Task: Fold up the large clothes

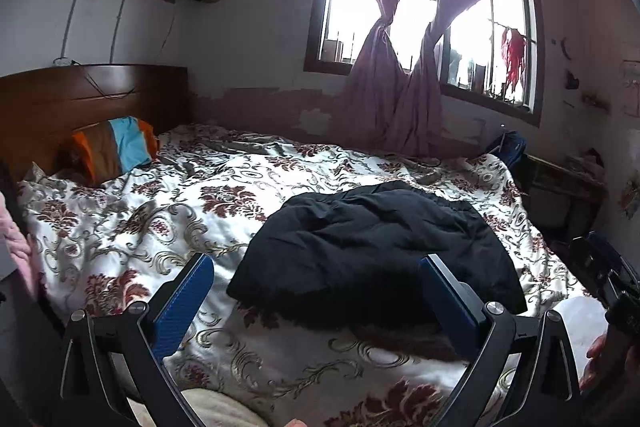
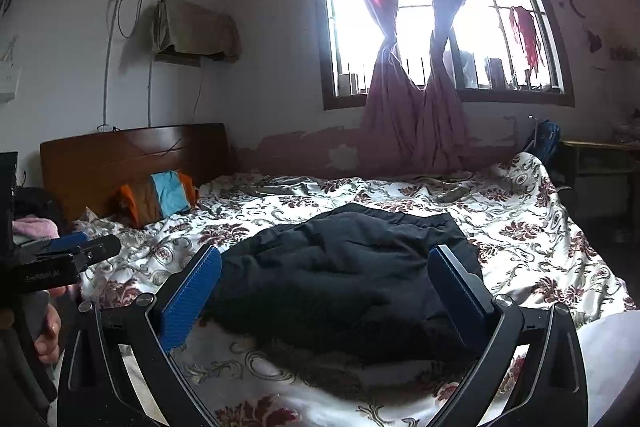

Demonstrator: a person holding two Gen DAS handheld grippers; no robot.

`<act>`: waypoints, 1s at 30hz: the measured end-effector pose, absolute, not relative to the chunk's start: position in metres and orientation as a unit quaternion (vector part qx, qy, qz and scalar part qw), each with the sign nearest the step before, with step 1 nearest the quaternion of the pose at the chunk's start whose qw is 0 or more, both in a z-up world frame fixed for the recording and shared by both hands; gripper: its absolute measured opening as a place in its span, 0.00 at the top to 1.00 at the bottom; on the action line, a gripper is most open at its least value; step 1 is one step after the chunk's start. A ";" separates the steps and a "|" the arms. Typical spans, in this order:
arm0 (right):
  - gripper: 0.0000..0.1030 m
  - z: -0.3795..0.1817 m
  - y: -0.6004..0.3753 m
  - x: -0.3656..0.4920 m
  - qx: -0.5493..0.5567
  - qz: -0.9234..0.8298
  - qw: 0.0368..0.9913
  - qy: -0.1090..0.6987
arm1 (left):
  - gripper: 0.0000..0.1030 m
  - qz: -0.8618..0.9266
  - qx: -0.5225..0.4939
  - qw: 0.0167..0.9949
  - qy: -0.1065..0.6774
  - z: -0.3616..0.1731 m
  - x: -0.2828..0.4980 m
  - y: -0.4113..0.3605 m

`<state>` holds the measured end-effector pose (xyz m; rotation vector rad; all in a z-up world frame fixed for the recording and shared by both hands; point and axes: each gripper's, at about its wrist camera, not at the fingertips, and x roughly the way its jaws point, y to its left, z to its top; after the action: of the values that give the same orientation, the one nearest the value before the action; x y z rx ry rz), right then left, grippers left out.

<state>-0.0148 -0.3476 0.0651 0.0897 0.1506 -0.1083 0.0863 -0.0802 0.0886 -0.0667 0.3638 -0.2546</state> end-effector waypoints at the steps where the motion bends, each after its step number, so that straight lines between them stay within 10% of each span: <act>1: 0.02 0.062 -0.346 -0.017 0.042 -0.058 0.995 0.075 | 0.00 -0.123 -0.033 0.975 0.181 0.087 0.084 -0.079; 30: 0.02 0.005 -0.322 -0.013 0.051 -0.052 0.986 0.148 | 0.00 -0.068 -0.012 0.974 0.216 0.024 0.067 -0.059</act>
<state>-0.0128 -0.3217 0.0055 0.1016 0.2963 -0.1050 0.0674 -0.0594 0.0245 -0.0252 0.4358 -0.1380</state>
